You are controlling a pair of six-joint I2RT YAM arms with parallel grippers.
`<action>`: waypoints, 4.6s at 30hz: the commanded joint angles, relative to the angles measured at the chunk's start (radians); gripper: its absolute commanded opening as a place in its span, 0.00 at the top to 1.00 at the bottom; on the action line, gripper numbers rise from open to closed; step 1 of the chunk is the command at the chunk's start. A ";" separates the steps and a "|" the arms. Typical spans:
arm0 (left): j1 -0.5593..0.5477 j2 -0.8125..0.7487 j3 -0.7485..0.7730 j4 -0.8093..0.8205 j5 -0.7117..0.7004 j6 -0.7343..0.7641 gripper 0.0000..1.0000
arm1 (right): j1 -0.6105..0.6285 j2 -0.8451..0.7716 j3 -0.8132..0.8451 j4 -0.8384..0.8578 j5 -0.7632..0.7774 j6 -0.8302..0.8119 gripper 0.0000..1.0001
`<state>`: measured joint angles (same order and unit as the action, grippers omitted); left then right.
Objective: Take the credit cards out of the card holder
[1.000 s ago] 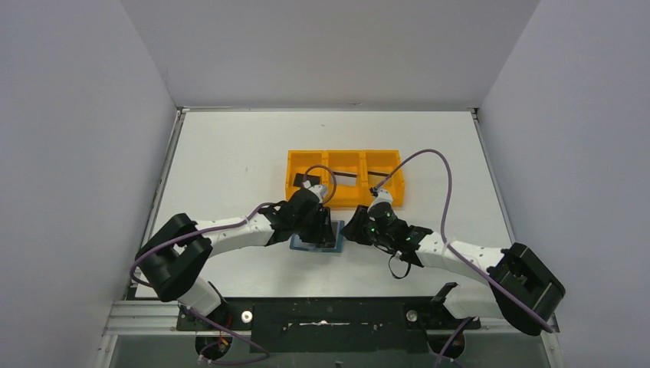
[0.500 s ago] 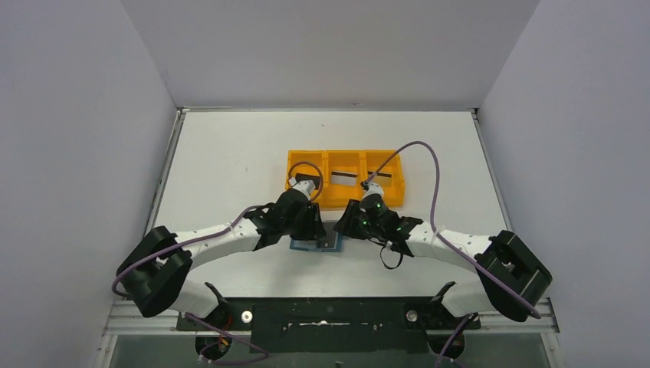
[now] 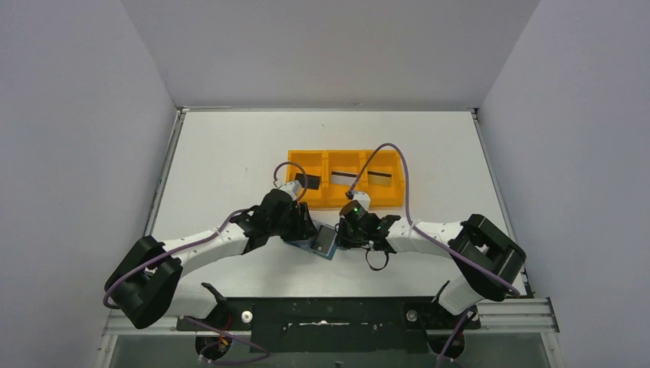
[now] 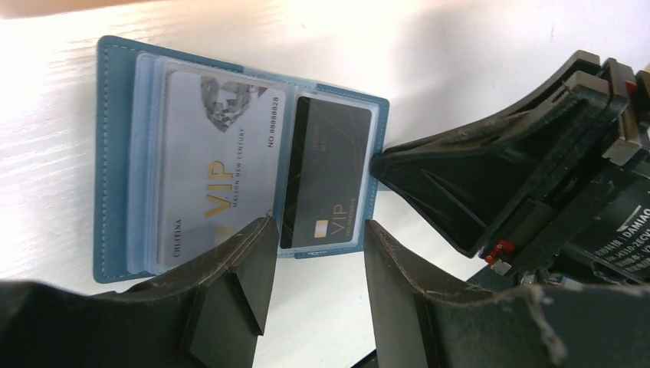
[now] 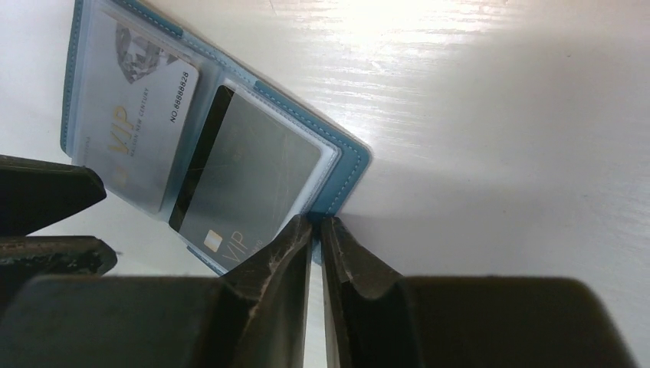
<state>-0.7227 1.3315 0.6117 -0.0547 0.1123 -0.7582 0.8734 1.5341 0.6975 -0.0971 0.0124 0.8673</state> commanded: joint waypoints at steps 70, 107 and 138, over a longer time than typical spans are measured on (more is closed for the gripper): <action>0.024 0.048 -0.173 0.342 0.095 -0.189 0.99 | -0.078 0.038 -0.073 0.164 -0.128 0.012 0.94; 0.032 -0.029 -0.145 0.217 0.069 -0.141 1.00 | -0.030 0.099 0.001 0.202 -0.180 0.003 0.84; 0.055 0.036 -0.205 0.406 0.157 -0.206 0.82 | -0.053 0.095 -0.069 0.249 -0.200 0.068 0.79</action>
<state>-0.6720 1.3224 0.4179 0.1940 0.2035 -0.9211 0.8253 1.6215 0.6579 0.1970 -0.1932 0.9375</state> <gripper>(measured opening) 0.172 0.201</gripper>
